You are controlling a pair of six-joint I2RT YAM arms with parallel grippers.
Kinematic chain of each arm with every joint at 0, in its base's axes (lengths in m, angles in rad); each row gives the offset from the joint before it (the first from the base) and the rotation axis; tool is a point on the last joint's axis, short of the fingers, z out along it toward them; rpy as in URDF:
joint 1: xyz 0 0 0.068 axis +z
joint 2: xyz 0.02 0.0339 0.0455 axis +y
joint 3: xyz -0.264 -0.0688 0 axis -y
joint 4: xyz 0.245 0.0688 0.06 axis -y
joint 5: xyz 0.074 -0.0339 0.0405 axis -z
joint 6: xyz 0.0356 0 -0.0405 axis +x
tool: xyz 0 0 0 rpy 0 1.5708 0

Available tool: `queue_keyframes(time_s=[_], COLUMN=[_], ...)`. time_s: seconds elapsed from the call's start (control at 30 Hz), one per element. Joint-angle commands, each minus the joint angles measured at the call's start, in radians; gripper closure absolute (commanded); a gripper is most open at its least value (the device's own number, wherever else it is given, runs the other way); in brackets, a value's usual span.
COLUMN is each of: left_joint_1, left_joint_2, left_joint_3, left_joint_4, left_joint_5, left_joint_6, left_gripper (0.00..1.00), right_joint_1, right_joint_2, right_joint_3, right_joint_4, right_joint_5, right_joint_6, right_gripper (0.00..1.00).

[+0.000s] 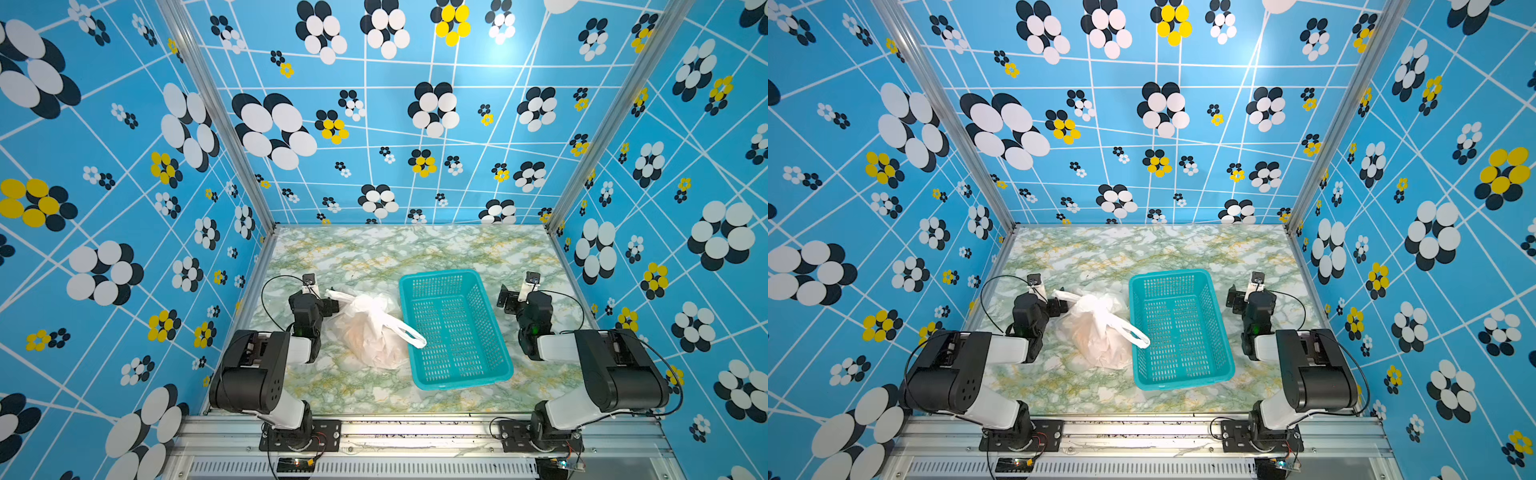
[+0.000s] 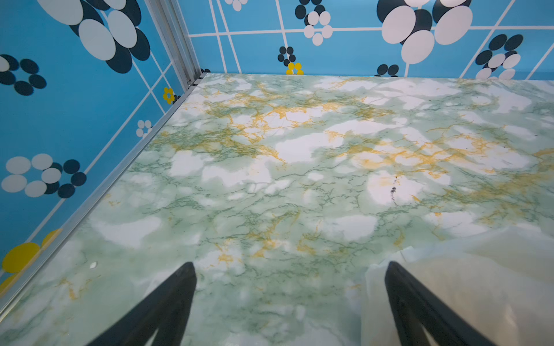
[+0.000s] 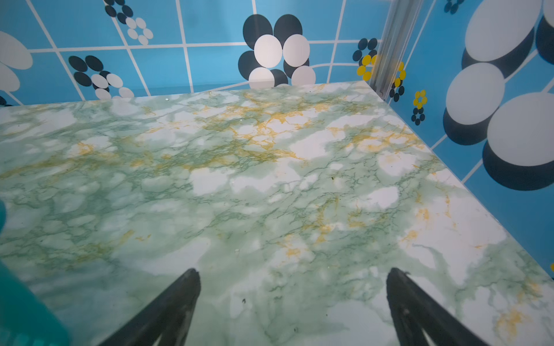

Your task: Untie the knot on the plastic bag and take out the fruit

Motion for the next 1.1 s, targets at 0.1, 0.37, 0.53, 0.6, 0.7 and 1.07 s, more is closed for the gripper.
queue_keyframes(time_s=[0.1, 0.37, 0.53, 0.6, 0.7, 1.07], left_joint_1=[-0.002, -0.003, -0.004, -0.013, -0.024, -0.026], left_joint_2=[0.010, 0.008, 0.008, 0.001, -0.044, -0.149], left_joint_3=[0.013, 0.011, 0.011, 0.006, -0.010, -0.027], left_joint_4=[0.025, 0.026, 0.031, 0.035, 0.024, -0.043], left_joint_5=[-0.022, -0.022, -0.022, -0.041, -0.067, -0.123], left_joint_6=[0.011, 0.011, 0.013, 0.020, 0.018, 0.002], left_gripper=[0.01, 0.01, 0.01, 0.01, 0.01, 0.01], right_joint_1=[0.008, 0.008, 0.008, 0.008, 0.009, 0.053], right_joint_2=[0.009, 0.009, 0.008, 0.003, -0.052, -0.134], right_joint_3=[-0.002, -0.002, -0.004, -0.019, -0.061, -0.052], right_joint_4=[0.031, 0.030, 0.031, 0.053, 0.086, -0.002], right_joint_5=[0.029, 0.028, 0.028, 0.036, 0.103, 0.187], right_joint_6=[0.001, 0.002, 0.001, 0.001, 0.024, -0.001], right_gripper=[0.01, 0.01, 0.01, 0.01, 0.01, 0.01])
